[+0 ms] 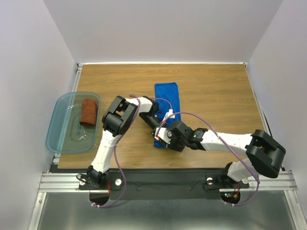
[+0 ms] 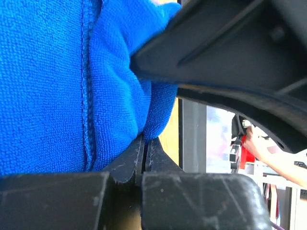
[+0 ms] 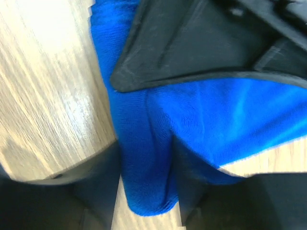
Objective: Roll the towels
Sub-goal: Roll the towel
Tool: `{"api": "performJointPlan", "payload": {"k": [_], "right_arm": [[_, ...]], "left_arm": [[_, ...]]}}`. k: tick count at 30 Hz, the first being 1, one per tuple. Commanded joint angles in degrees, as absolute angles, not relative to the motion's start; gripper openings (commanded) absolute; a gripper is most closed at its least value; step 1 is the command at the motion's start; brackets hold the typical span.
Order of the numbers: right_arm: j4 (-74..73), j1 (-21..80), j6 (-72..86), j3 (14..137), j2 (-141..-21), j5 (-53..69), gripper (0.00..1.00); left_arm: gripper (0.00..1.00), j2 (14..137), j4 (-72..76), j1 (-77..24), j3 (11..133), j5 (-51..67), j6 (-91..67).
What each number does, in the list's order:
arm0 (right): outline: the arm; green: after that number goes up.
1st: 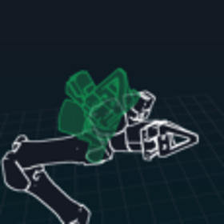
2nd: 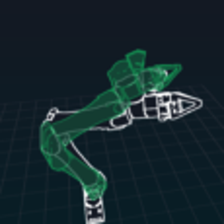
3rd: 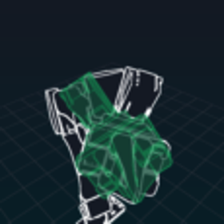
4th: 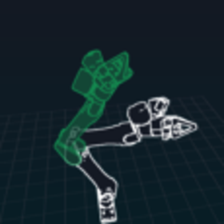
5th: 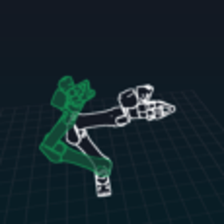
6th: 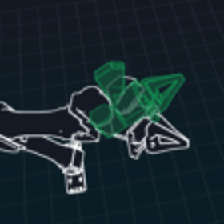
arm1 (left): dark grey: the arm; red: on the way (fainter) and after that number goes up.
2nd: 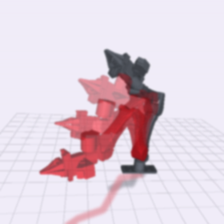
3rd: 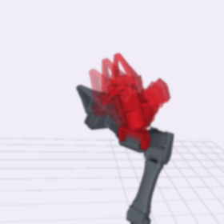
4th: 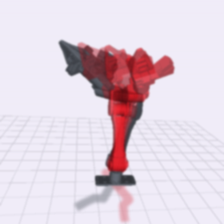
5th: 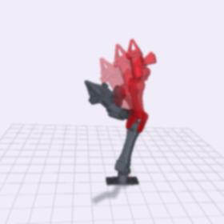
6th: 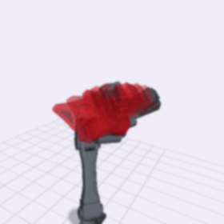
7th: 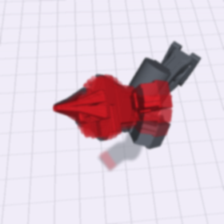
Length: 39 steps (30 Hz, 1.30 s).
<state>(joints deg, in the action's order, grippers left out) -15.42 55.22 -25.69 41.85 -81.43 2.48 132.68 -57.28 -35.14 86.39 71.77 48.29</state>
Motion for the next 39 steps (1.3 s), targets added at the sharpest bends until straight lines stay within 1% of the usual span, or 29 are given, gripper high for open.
{"api": "performJointPlan", "payload": {"k": [1, 4, 5, 7, 8, 9, 10, 14, 16, 17, 21, 23, 24, 25, 27, 28, 29, 30, 31, 32, 33, 34, 35, 36, 37, 39], "right_arm": [[-11.60, 55.55, -24.62, 39.82, -81.83, 4.02, 0.29], [-12.13, 54.41, -22.95, 39.03, -81.21, 9.38, 0.13], [-12.48, 53.71, -22.94, 39.02, -80.95, 10.97, 0.05], [-14.05, 50.82, -22.76, 39.90, -81.12, 15.79, 0.01], [-14.85, 49.58, -22.85, 40.34, -81.82, 17.82, 0.01], [-15.72, 48.44, -22.85, 40.78, -82.26, 21.67, 0.01], [-17.30, 46.43, -23.03, 41.74, -82.61, 23.62, 0.01], [-21.09, 43.77, -23.47, 44.12, -84.55, 30.58, 0.01], [-22.58, 42.98, -23.38, 44.65, -85.69, 33.55, 0.00], [-23.11, 42.72, -22.86, 45.26, -86.04, 34.62, 0.01], [-24.52, 41.14, -20.83, 47.19, -89.11, 39.80, 0.01], [-25.22, 39.73, -19.52, 48.16, -91.65, 43.32, 0.00], [-25.49, 39.03, -18.99, 49.47, -92.54, 44.55, 0.00], [-25.84, 37.72, -18.03, 50.09, -93.42, 46.91, 0.00], [-26.28, 36.31, -17.14, 51.06, -96.23, 49.47, 0.01], [-26.45, 34.65, -16.53, 52.02, -97.28, 52.18, 0.01], [-26.80, 33.85, -15.65, 52.47, -98.16, 53.95, 0.01], [-27.07, 33.14, -15.12, 52.82, -99.04, 55.44, 0.01], [-27.51, 31.92, -14.77, 53.78, -101.14, 58.07, 0.01], [-27.68, 31.47, -14.07, 54.22, -102.03, 59.23, 0.01], [-27.86, 31.03, -13.80, 54.75, -104.13, 60.20, 0.01], [-28.12, 30.59, -13.62, 55.28, -105.02, 61.77, 0.01], [-28.39, 30.41, -13.10, 56.33, -106.16, 62.57, 0.01], [-28.65, 30.32, -12.92, 56.77, -106.95, 63.10, 0.01], [-28.83, 29.89, -12.75, 57.13, -108.53, 64.41, 0.01], [-29.18, 29.36, -12.48, 58.09, -109.94, 65.21, 0.01]], "left_arm": [[0.06, 134.91, -57.21, -34.54, 86.74, 59.94, 53.78], [0.09, 132.73, -57.48, -34.02, 85.70, 60.55, 54.84], [0.13, 131.67, -57.22, -33.84, 85.17, 60.90, 54.84], [0.18, 128.26, -57.04, -33.40, 83.51, 61.70, 55.19], [0.23, 126.93, -56.52, -32.96, 82.89, 61.79, 55.37], [0.24, 124.39, -56.08, -32.61, 82.18, 61.70, 55.28], [0.28, 122.97, -55.03, -32.35, 80.70, 61.35, 55.20], [0.35, 116.99, -53.09, -29.98, 77.61, 58.80, 54.76], [0.36, 113.84, -53.00, -27.96, 76.82, 58.01, 54.84], [0.41, 112.86, -52.65, -27.17, 76.56, 57.75, 54.84], [0.42, 105.67, -49.14, -21.46, 74.62, 55.65, 51.95], [0.45, 101.62, -41.63, -17.07, 71.47, 54.32, 45.55], [0.46, 96.64, -39.05, -16.01, 70.32, 52.23, 44.22], [0.49, 93.81, -34.15, -15.04, 67.70, 50.55, 41.69], [0.51, 88.01, -30.16, -15.03, 64.44, 47.13, 41.74], [0.55, 81.98, -28.49, -15.12, 62.68, 43.80, 42.01], [0.61, 78.70, -25.00, -15.99, 58.49, 41.94, 43.40], [0.65, 75.62, -23.74, -17.13, 56.36, 40.10, 44.90], [0.66, 69.41, -22.34, -18.44, 54.16, 35.47, 46.13], [0.70, 66.39, -19.63, -19.94, 49.27, 33.42, 47.97], [0.71, 60.88, -18.29, -23.78, 46.87, 29.74, 50.69], [0.72, 58.30, -16.11, -25.73, 42.41, 28.05, 52.28], [0.75, 56.01, -14.95, -28.45, 40.19, 26.56, 53.51], [0.77, 51.72, -13.46, -33.17, 38.08, 23.32, 54.66], [0.78, 50.03, -11.79, -35.83, 34.23, 21.90, 55.10], [0.81, 47.30, -7.31, -39.88, 30.87, 20.14, 56.42]]}}
